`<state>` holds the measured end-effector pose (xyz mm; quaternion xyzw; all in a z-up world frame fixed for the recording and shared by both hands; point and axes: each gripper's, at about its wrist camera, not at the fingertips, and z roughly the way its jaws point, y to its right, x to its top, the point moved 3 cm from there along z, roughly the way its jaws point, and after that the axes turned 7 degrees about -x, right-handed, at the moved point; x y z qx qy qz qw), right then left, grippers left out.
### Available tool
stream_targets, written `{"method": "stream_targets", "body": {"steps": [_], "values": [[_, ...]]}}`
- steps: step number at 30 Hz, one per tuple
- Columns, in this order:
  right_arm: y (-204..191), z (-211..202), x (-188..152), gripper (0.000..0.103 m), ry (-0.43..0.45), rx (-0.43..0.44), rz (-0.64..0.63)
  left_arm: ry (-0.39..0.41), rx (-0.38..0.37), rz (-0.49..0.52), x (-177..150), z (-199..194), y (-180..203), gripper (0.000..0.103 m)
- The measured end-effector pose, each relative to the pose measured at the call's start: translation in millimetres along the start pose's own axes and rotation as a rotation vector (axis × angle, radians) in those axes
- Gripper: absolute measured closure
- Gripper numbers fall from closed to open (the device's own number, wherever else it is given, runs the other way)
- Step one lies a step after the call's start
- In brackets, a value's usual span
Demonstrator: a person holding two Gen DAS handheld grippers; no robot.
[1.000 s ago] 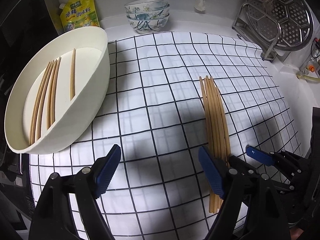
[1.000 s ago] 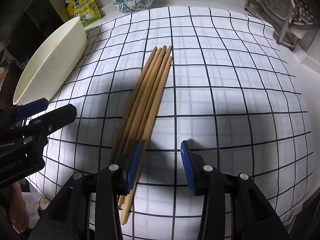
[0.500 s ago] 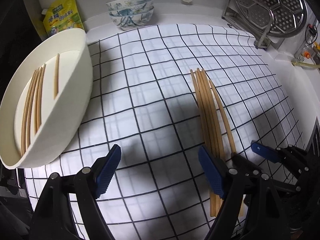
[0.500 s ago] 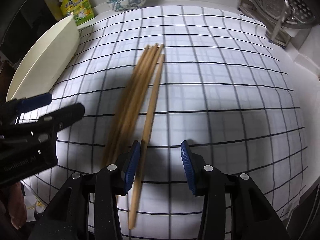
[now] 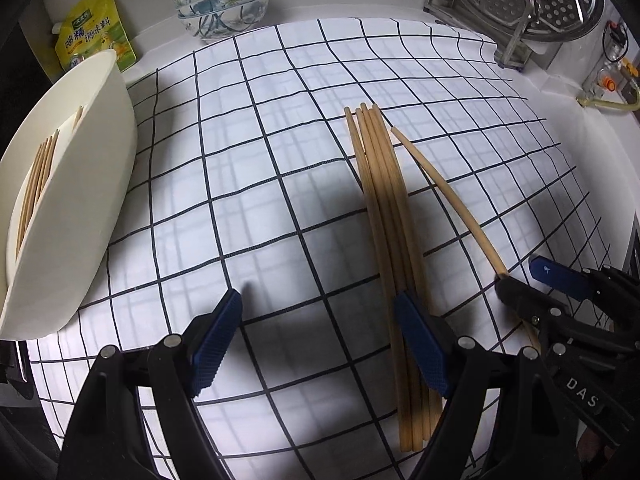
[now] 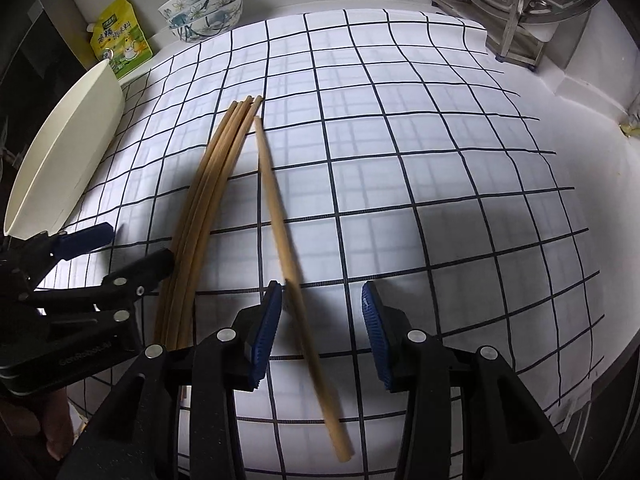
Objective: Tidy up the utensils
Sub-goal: 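Pinch one chopstick with the left gripper while the right pinches another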
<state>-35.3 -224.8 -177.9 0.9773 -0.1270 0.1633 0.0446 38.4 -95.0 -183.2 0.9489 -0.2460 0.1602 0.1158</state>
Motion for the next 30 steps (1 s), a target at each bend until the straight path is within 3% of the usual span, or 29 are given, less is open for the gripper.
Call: {"method": "stream_targets", "body": {"steps": [12, 18, 21, 24, 27, 28, 30], "values": [[-2.3, -1.1, 1.4, 0.063, 0.017, 0.011, -0.017, -0.009, 0.085, -0.019, 1.2, 5.4, -6.8, 0.021], [-7.2, 2.9, 2.6, 0.063, 0.031, -0.018, -0.051, -0.003, 0.086, -0.04, 1.8, 5.3, -10.7, 0.02], [-13.1, 4.5, 2.7, 0.063, 0.049, -0.043, -0.102, 0.013, 0.075, -0.04, 4.2, 6.4, -8.6, 0.025], [-16.0, 4.7, 2.2, 0.065, 0.067, -0.053, -0.131, 0.023, 0.042, -0.038, 5.8, 5.3, -5.2, 0.043], [-20.4, 3.8, 2.3, 0.081, 0.075, -0.047, -0.156, 0.028, 0.029, -0.015, 8.3, 3.8, 5.0, 0.064], [-21.2, 3.9, 2.8, 0.094, 0.075, -0.047, -0.16, 0.026, 0.025, -0.012, 9.9, 4.9, 7.9, 0.073], [-20.5, 4.4, 4.2, 0.096, 0.073, -0.035, -0.157, 0.018, 0.015, -0.007, 11.7, 5.3, 11.6, 0.09]]}}
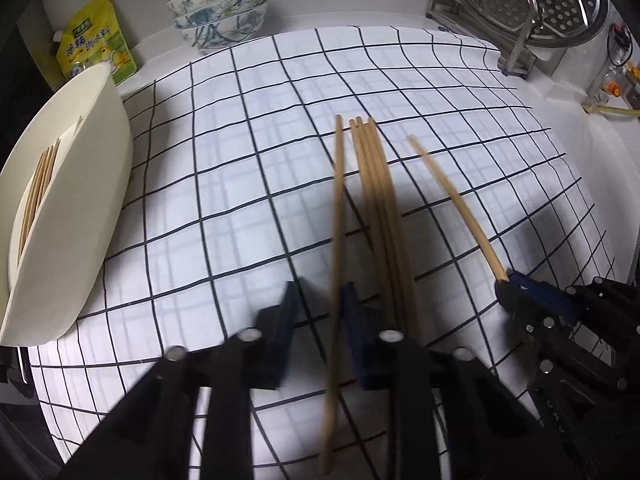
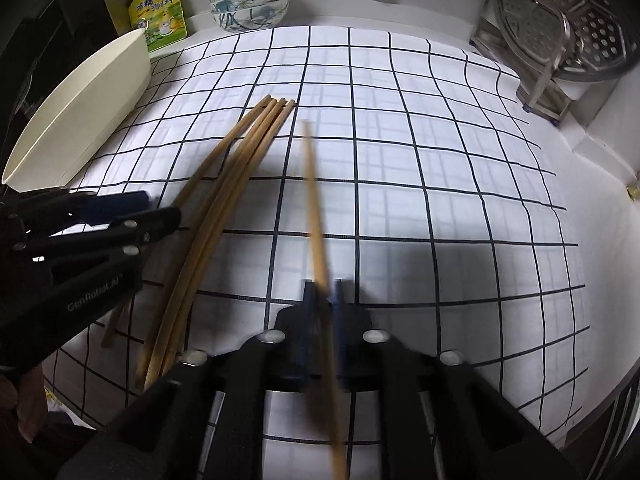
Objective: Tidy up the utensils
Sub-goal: 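Pinch one chopstick with the left gripper while the right pinches another, then carry both held chopsticks over the cream basin with left and right grippers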
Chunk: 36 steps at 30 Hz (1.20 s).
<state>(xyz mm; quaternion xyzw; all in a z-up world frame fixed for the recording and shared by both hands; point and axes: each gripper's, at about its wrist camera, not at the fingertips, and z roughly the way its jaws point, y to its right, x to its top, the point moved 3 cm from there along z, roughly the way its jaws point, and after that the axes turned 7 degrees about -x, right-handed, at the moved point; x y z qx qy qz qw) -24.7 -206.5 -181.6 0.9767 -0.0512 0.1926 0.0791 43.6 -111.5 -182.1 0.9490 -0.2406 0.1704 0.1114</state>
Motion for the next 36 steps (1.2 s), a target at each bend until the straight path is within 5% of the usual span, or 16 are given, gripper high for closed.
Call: {"method": "stream_targets", "body": {"steps": [1, 10, 21, 36], "values": [[0.9, 0.3, 0.8, 0.096, -0.001, 0.007, 0.003, -0.004, -0.001, 0.0, -0.1, 0.3, 0.3, 0.096], [9.9, -8.1, 7.5, 0.097, 0.005, 0.072, 0.081, -0.022, -0.019, -0.012, 1.3, -6.2, -4.9, 0.096], [12.5, -46.1, 37.9, 0.097, 0.09, 0.091, 0.112, 0.08, -0.045, -0.014, 19.7, -57.3, -17.3, 0.096], [-62.6, -84.9, 106.6, 0.097, 0.201, 0.196, -0.002, 0.258, 0.038, -0.128, 37.6, -138.7, -103.0, 0.096]]}}
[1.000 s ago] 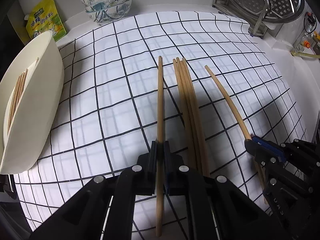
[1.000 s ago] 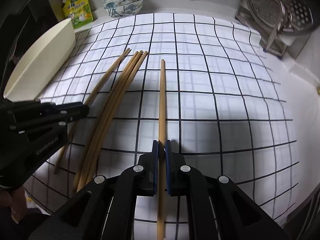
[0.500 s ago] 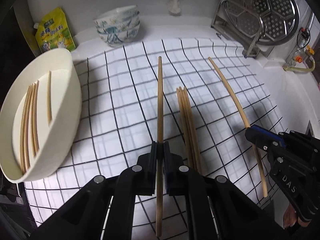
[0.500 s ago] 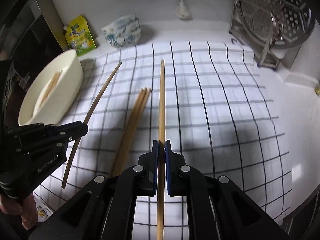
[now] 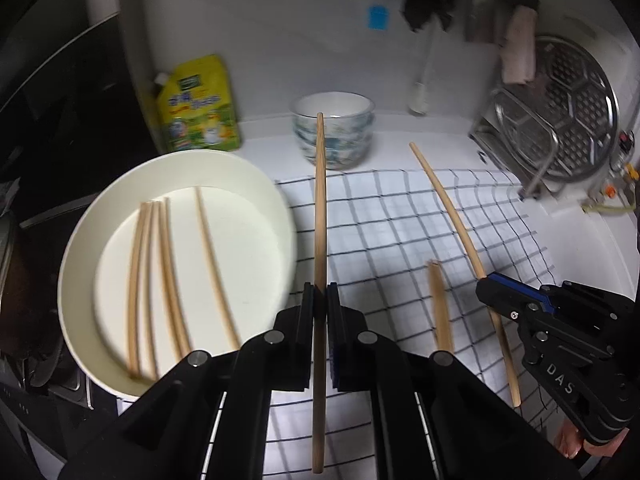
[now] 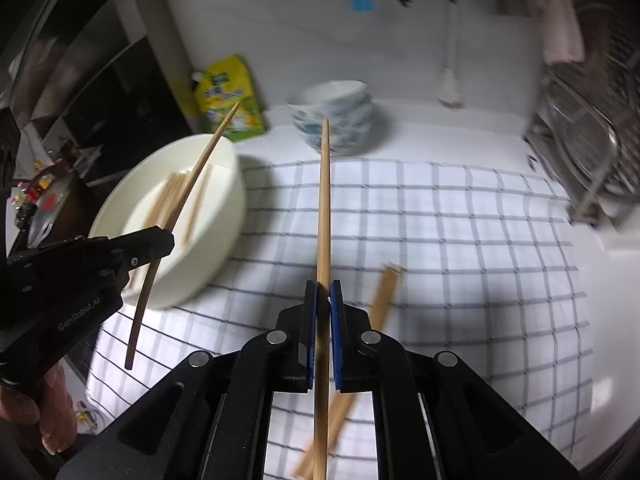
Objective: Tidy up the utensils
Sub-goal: 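Carry both held chopsticks over the cream basin with left and right grippers, then open both grippers to release the chopsticks into the basin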
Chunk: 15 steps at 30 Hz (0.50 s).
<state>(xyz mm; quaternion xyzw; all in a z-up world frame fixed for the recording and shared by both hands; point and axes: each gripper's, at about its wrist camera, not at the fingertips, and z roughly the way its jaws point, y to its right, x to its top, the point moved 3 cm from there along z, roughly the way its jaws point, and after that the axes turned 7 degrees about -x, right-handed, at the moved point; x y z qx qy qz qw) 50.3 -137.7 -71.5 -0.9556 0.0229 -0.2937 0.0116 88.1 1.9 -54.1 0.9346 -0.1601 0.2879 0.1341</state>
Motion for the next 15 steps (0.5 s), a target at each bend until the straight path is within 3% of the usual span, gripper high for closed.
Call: {"method": "stream_targets", "body": {"steps": [7, 15], "values": [[-54.8, 18.8, 28.1, 0.097, 0.004, 0.085, -0.062, 0.02, 0.091, -0.099, -1.5, -17.3, -69.5, 0.096], [-127.6, 49.3, 60.3, 0.097, -0.006, 0.151, -0.139, 0.024, 0.147, -0.167, 1.6, -18.4, -131.2, 0.096]]}}
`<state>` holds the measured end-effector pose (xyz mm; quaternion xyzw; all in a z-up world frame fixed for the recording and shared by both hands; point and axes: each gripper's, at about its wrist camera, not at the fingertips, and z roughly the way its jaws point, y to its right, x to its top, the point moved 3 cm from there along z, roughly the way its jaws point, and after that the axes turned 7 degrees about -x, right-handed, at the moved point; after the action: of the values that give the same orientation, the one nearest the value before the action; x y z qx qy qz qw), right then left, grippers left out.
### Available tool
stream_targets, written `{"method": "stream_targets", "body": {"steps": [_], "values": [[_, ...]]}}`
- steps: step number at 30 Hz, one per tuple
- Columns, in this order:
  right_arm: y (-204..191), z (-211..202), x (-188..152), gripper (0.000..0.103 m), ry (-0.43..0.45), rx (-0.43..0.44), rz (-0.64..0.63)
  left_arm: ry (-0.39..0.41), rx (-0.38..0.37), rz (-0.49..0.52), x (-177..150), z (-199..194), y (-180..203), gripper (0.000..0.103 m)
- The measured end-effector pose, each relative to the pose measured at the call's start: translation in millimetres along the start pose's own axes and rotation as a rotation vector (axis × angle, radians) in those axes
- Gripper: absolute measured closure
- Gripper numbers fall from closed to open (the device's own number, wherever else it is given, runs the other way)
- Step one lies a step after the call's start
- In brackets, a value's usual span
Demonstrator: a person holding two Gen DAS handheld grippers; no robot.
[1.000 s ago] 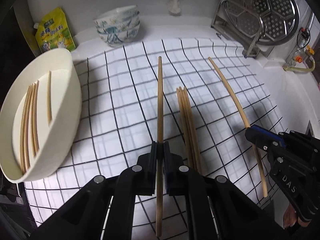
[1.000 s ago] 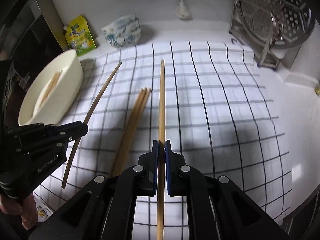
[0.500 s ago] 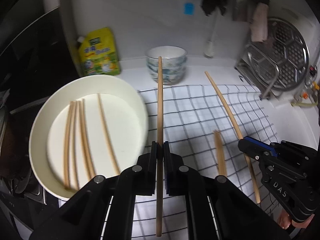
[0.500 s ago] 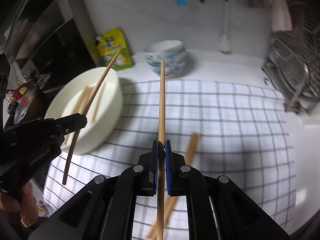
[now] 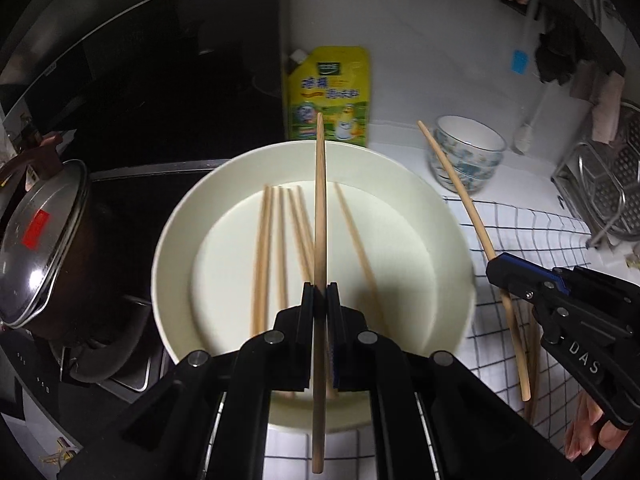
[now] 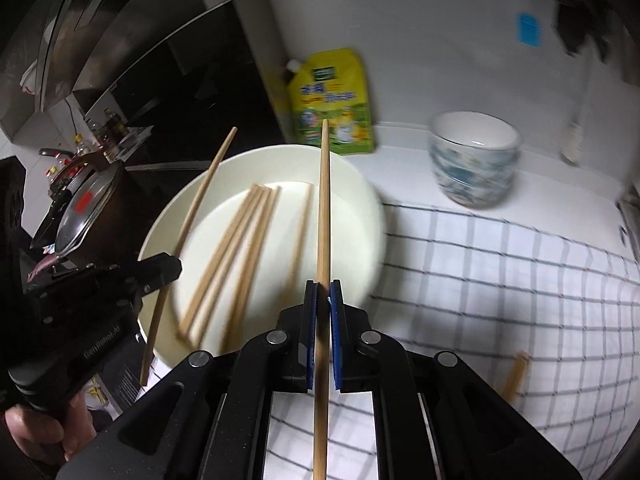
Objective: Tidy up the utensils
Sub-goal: 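Open both grippers to release the chopsticks into the basin, then move both grippers back toward the last chopsticks on the mat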
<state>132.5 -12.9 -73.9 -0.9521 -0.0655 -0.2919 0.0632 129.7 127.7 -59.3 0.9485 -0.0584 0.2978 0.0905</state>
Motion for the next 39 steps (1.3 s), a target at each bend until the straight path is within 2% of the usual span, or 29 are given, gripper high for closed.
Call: {"method": "stream_targets", "body": {"steps": [6, 11, 22, 24, 26, 28, 39], "values": [[-35.1, 33.9, 23.6, 0.097, -0.029, 0.021, -0.024, -0.014, 0.014, -0.021, 12.4, 21.1, -29.8, 0.096], [-46.3, 68.0, 33.5, 0.097, -0.088, 0.037, 0.009, -0.046, 0.009, -0.025, 16.0, 41.4, -42.4, 0.096], [-43.7, 102.6, 29.7, 0.096, -0.173, 0.011, 0.04, -0.125, -0.004, -0.052, 11.5, 74.7, -52.4, 0.095], [-40.5, 101.9, 29.1, 0.094, -0.167, -0.005, 0.05, -0.128, 0.0, -0.069, 9.5, 74.6, -55.3, 0.083], [-37.4, 98.7, 28.9, 0.089, -0.159, -0.006, 0.059, -0.118, 0.009, -0.077, 8.8, 72.0, -58.0, 0.056], [-34.7, 93.6, 28.3, 0.089, -0.143, -0.013, 0.06, -0.094, 0.021, -0.084, 8.3, 64.8, -60.7, 0.047], [-33.5, 61.4, 14.0, 0.085, -0.112, -0.005, 0.039, -0.059, 0.034, -0.107, 4.4, 29.9, -61.1, 0.042]]}}
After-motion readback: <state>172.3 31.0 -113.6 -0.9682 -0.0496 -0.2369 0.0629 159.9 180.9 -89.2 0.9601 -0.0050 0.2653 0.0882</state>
